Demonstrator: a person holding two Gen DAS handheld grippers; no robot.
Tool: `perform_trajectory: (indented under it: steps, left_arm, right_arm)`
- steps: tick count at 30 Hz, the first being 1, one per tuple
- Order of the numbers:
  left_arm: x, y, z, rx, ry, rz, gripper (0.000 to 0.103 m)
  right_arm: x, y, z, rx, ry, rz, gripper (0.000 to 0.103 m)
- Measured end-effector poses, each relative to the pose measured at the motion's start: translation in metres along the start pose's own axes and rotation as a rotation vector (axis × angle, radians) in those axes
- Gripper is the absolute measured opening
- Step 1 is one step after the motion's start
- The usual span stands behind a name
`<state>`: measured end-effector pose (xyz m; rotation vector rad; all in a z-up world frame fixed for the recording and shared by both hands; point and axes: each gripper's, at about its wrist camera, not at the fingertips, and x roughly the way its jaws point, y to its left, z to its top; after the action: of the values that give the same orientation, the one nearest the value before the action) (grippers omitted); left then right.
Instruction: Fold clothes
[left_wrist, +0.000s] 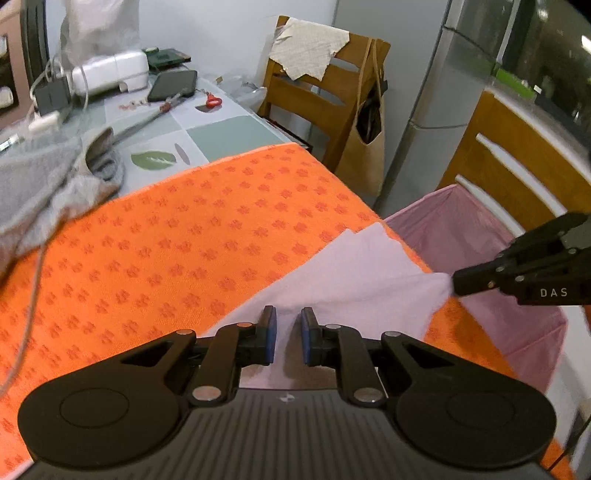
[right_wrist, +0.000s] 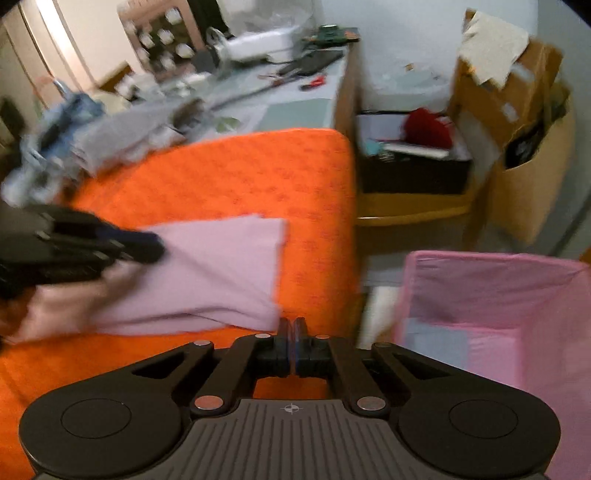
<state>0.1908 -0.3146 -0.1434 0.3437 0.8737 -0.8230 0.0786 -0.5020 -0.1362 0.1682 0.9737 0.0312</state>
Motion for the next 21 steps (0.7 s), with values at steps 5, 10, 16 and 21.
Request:
perform_trajectory:
  steps: [5,10,16,21]
  left_arm:
    - [-0.032,0.001,0.002,-0.013,-0.049,0.011,0.018]
    - [-0.079,0.004,-0.024,-0.076,-0.071,0.041,0.019]
    - [-0.135,0.015,-0.083,-0.189,-0.026,0.106,0.025]
    - [-0.18,0.024,-0.135,-0.287,0.017,0.169,0.028]
  right_arm:
    - [-0.022,0.007,0.01,0.017,-0.082,0.015,0.008]
    - [-0.015,0.036,0.019,-0.019,-0.111,0.111,0.016]
    - [0.011,0.053,0.017,-0.046,-0.073,0.119,0.034]
    - [0.017,0.044,0.011,-0.054,-0.053,0.046,0.027]
